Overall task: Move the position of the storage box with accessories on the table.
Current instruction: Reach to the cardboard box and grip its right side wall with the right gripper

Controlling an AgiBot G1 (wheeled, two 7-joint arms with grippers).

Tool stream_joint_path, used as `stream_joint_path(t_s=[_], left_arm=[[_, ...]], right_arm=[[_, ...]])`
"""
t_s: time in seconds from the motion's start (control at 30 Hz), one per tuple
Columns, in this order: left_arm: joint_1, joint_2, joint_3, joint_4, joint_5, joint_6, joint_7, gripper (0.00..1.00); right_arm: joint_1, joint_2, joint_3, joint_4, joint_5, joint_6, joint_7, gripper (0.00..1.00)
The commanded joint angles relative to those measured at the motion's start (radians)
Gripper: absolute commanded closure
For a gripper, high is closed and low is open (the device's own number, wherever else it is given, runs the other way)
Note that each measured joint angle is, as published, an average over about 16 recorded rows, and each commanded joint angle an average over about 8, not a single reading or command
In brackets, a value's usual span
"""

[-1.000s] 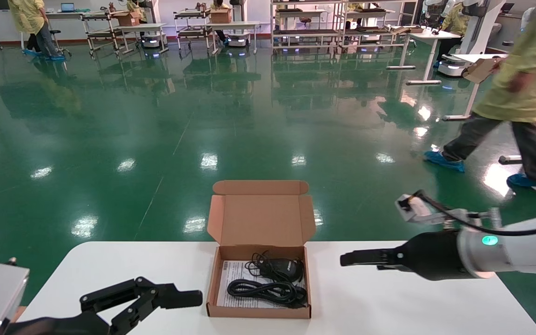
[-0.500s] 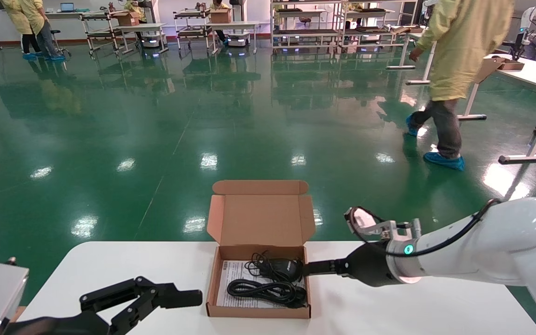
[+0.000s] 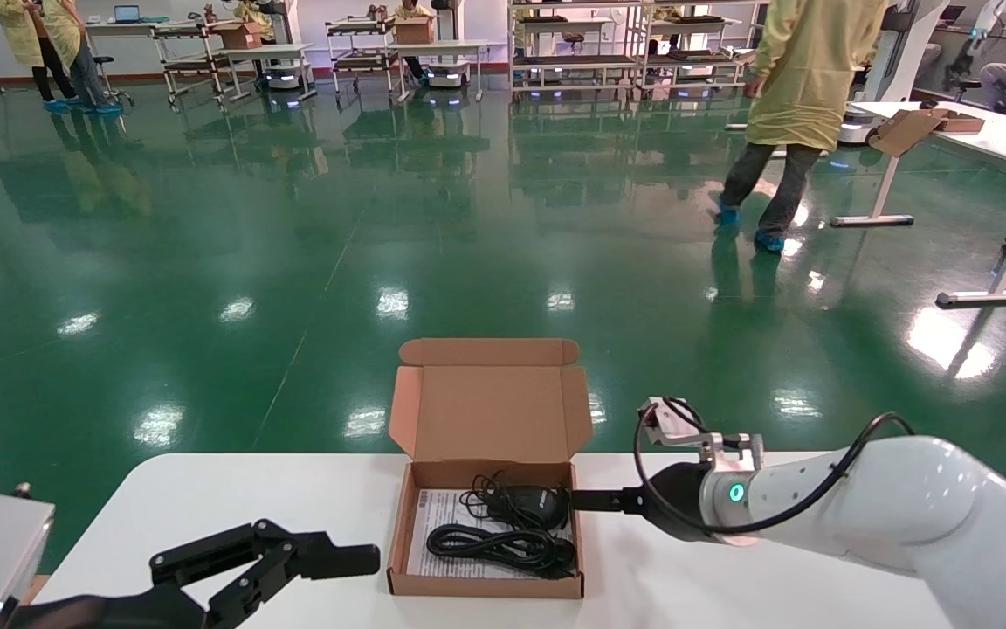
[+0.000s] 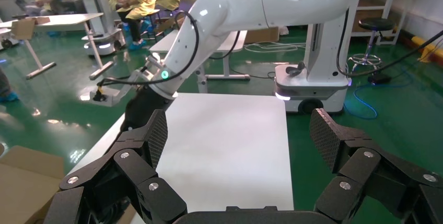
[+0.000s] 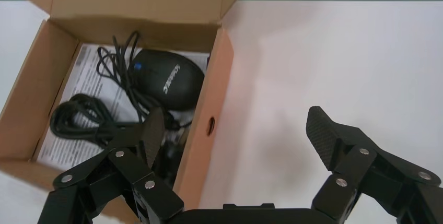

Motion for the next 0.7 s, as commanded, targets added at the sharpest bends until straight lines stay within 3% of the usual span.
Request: stream_joint_path(t_s=[0.03,0.7], left_arm=[[0.000,0.000,0.000,0.000,0.000,0.000,0.000,0.00],[0.000,0.000,0.000,0.000,0.000,0.000,0.000,0.00]], right_arm=[[-0.016,-0.001,-0.007,0.021,0.001,0.033,0.011,0.00],[-0.055,0.003,-0.112,0.076,0.023,0.060,0.117,0.00]])
